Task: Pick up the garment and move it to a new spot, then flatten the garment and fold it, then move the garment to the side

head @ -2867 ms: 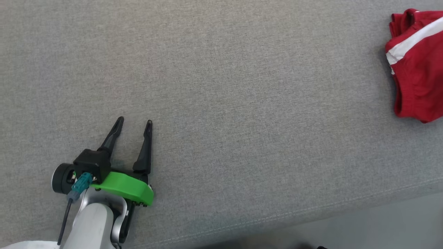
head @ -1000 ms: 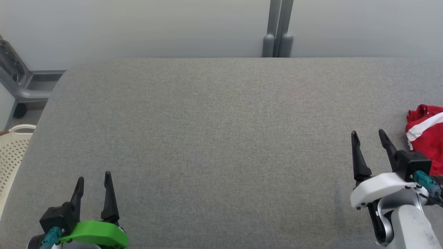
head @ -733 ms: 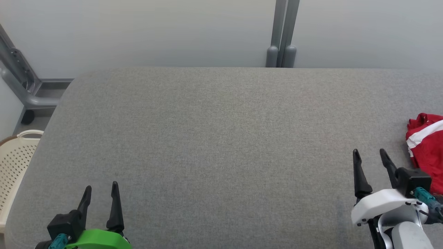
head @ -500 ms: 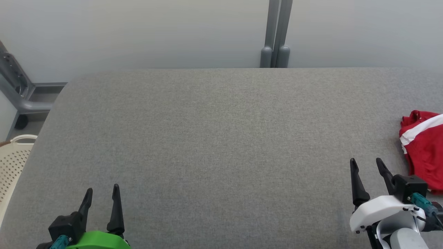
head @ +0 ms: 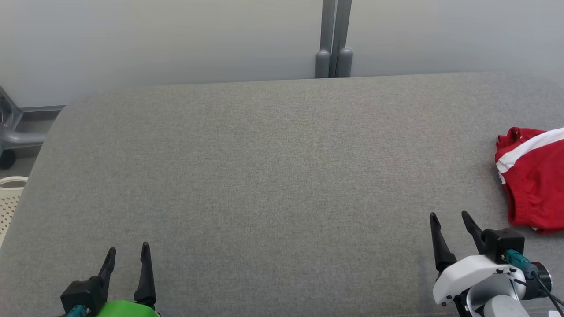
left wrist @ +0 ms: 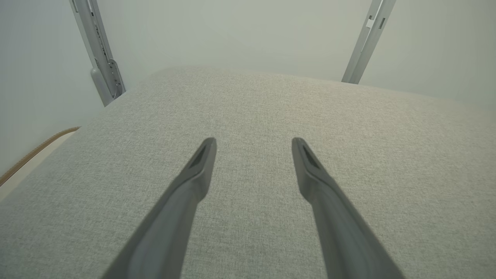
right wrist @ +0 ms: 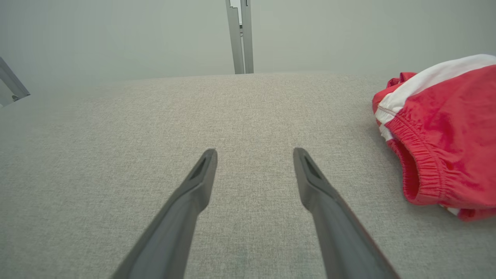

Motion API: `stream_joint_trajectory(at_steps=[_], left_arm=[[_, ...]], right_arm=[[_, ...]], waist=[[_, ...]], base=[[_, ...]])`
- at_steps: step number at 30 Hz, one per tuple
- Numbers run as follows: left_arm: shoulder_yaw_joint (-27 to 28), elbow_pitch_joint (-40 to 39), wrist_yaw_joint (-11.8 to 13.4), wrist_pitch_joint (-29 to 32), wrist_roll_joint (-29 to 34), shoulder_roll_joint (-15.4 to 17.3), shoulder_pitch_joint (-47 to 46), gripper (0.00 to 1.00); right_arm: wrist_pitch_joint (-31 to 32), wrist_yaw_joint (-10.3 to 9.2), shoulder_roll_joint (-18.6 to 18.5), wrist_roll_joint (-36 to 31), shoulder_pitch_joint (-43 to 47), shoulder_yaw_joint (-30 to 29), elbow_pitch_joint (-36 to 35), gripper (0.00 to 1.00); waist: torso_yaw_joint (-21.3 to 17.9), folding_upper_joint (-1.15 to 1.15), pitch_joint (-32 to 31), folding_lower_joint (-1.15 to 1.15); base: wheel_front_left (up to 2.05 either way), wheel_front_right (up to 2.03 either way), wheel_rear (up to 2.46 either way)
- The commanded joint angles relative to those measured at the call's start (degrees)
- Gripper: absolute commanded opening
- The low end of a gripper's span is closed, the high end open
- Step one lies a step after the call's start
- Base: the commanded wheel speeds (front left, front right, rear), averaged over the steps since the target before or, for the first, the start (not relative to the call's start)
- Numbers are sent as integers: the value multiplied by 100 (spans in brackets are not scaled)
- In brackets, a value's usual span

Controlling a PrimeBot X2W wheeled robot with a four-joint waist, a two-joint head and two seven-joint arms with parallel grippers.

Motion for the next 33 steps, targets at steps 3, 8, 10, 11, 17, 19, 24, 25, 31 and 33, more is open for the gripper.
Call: stream_joint_trajectory(at_steps=[3,8,10,11,17,19,24,25,31,33], left_arm=[[24,-21,-66,-27,58,-30,25,100],[12,-57,-115,-28,100,-93,-94,100],[21,-75,-131,-28,110,-116,-124,100],[27,-84,-139,-28,113,-131,-136,100],[64,-124,-172,-28,157,-167,-194,100],[84,-127,-176,-28,151,-166,-194,100],[130,-130,-189,-28,183,-179,-202,100],[134,-133,-192,-28,186,-185,-200,100],[147,-119,-224,-28,198,-204,-196,100],[155,-105,-234,-28,193,-212,-201,100]], right_arm=[[-33,-8,-12,33,-43,128,-1,100],[-26,-8,-13,58,-118,335,-21,100],[-30,-8,-14,77,-156,396,-27,100],[-36,-8,-14,83,-169,416,-31,100],[-50,-8,-14,100,-181,452,-62,100],[-56,-8,-14,120,-174,466,-66,100],[-61,-8,-14,156,-177,484,-45,100],[-59,-8,-13,157,-175,490,-41,100],[-38,-8,-13,166,-184,509,-55,100],[-34,-8,-14,163,-187,509,-52,100]], waist=[[-2,0,63,0],[25,0,118,0],[37,0,132,0],[43,0,139,0],[66,0,173,0],[67,0,175,0],[76,0,181,0],[78,0,180,0],[86,0,183,0],[87,0,182,0]], base=[[0,0,0],[0,0,0],[0,0,0],[0,0,0],[0,0,0],[0,0,0],[0,0,0],[0,0,0],[0,0,0],[0,0,0]])
